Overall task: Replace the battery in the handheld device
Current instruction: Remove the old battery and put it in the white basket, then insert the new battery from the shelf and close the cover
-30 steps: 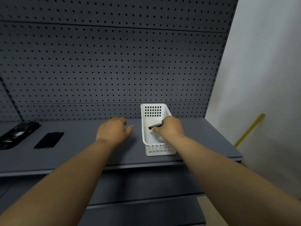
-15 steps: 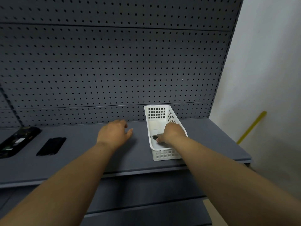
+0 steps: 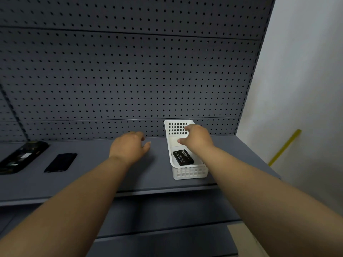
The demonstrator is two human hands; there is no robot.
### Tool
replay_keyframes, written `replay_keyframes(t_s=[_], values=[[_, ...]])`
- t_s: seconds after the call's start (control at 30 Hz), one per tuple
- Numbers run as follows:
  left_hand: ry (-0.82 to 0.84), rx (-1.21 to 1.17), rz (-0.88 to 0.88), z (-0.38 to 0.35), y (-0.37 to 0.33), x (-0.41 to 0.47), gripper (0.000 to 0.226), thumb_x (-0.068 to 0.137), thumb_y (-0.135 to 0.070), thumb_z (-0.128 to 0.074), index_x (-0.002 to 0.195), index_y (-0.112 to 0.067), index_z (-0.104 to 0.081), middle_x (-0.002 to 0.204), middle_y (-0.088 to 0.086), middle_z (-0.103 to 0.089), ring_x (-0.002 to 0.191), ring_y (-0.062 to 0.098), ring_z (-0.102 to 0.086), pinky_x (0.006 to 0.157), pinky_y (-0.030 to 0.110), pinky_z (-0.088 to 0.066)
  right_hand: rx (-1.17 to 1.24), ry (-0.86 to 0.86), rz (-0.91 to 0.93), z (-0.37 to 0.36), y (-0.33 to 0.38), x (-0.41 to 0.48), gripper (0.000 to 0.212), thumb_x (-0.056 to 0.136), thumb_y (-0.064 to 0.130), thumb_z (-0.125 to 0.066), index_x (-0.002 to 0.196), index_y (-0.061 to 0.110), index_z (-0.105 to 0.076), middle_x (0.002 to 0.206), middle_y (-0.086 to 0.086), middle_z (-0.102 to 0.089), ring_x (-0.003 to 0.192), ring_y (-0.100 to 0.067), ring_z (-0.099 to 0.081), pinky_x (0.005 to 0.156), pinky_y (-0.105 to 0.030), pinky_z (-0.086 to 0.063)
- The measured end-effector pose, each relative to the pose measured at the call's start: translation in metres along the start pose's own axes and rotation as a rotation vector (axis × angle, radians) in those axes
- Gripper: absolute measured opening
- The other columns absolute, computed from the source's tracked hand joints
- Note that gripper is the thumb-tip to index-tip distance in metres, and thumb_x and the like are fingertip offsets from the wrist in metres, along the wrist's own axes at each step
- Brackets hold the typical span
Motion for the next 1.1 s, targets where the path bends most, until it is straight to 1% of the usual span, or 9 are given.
replay_keyframes(t_s=[0.07, 0.17, 0.33, 0.57, 0.77, 0.93, 1.1], values=[[-0.011, 0.012, -0.004, 0.004, -0.001, -0.005, 0.043, 0.093, -0.043, -0.045, 0.121, -0.012, -0.055, 0.122, 0.009, -0.062, 0.108, 0.027, -0.059, 0.084, 0.035, -0.048, -0.052, -0.010, 0.039, 0.001, 0.005, -0.004, 0.054, 0.086, 0.025, -0.065, 0.136, 0.012, -0.048, 0.138, -0.006, -0.053, 0.127, -0.024, -0.050, 0.099, -0.033, -0.043], [-0.031, 0.044, -0.005, 0.011, 0.000, -0.015, 0.042, 0.093, -0.042, -0.045, 0.120, -0.012, -0.055, 0.119, 0.011, -0.063, 0.105, 0.028, -0.060, 0.080, 0.035, -0.048, -0.161, -0.019, 0.094, -0.001, 0.015, -0.012, 0.046, 0.086, 0.027, -0.063, 0.128, 0.012, -0.054, 0.133, -0.007, -0.056, 0.122, -0.027, -0.052, 0.093, -0.034, -0.047], [-0.038, 0.110, -0.006, 0.023, 0.005, -0.030, 0.043, 0.093, -0.043, -0.044, 0.122, -0.012, -0.053, 0.119, 0.010, -0.062, 0.103, 0.028, -0.060, 0.079, 0.035, -0.048, -0.330, -0.044, 0.210, -0.008, 0.034, -0.022, 0.047, 0.088, 0.036, -0.060, 0.129, 0.015, -0.053, 0.133, -0.008, -0.052, 0.126, -0.027, -0.045, 0.096, -0.036, -0.043], [-0.046, 0.111, 0.018, 0.037, 0.032, -0.045, 0.043, 0.093, -0.041, -0.045, 0.123, -0.012, -0.053, 0.122, 0.010, -0.061, 0.105, 0.028, -0.060, 0.081, 0.036, -0.049, -0.362, -0.032, 0.273, -0.025, 0.069, -0.033, 0.048, 0.087, 0.035, -0.060, 0.130, 0.014, -0.053, 0.134, -0.008, -0.052, 0.128, -0.028, -0.043, 0.098, -0.037, -0.042], [-0.037, 0.120, 0.013, 0.044, 0.082, -0.049, 0.044, 0.092, -0.043, -0.045, 0.124, -0.013, -0.053, 0.123, 0.008, -0.061, 0.107, 0.027, -0.060, 0.083, 0.036, -0.048, -0.372, -0.019, 0.283, -0.055, 0.116, -0.038, 0.050, 0.087, 0.037, -0.060, 0.131, 0.015, -0.053, 0.134, -0.008, -0.052, 0.127, -0.029, -0.043, 0.098, -0.038, -0.042], [0.003, 0.141, -0.006, 0.050, 0.144, -0.051, 0.045, 0.093, -0.043, -0.044, 0.127, -0.014, -0.051, 0.127, 0.009, -0.058, 0.113, 0.027, -0.056, 0.089, 0.037, -0.044, -0.355, 0.018, 0.245, -0.095, 0.167, -0.042, 0.050, 0.089, 0.038, -0.059, 0.132, 0.015, -0.050, 0.136, -0.008, -0.050, 0.128, -0.028, -0.043, 0.097, -0.038, -0.042], [0.041, 0.123, -0.017, 0.059, 0.207, -0.054, 0.045, 0.093, -0.043, -0.045, 0.128, -0.015, -0.051, 0.128, 0.010, -0.055, 0.113, 0.029, -0.055, 0.091, 0.040, -0.047, -0.358, 0.026, 0.196, -0.136, 0.215, -0.048, 0.049, 0.090, 0.038, -0.058, 0.131, 0.014, -0.051, 0.134, -0.008, -0.052, 0.127, -0.029, -0.043, 0.097, -0.038, -0.043]])
Point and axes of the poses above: each hand's wrist, its own x-axis towards the middle knuckle, its own z-axis out of the back of the hand, y = z × x, the point moved 2 cm from there along x, towards the middle knuckle
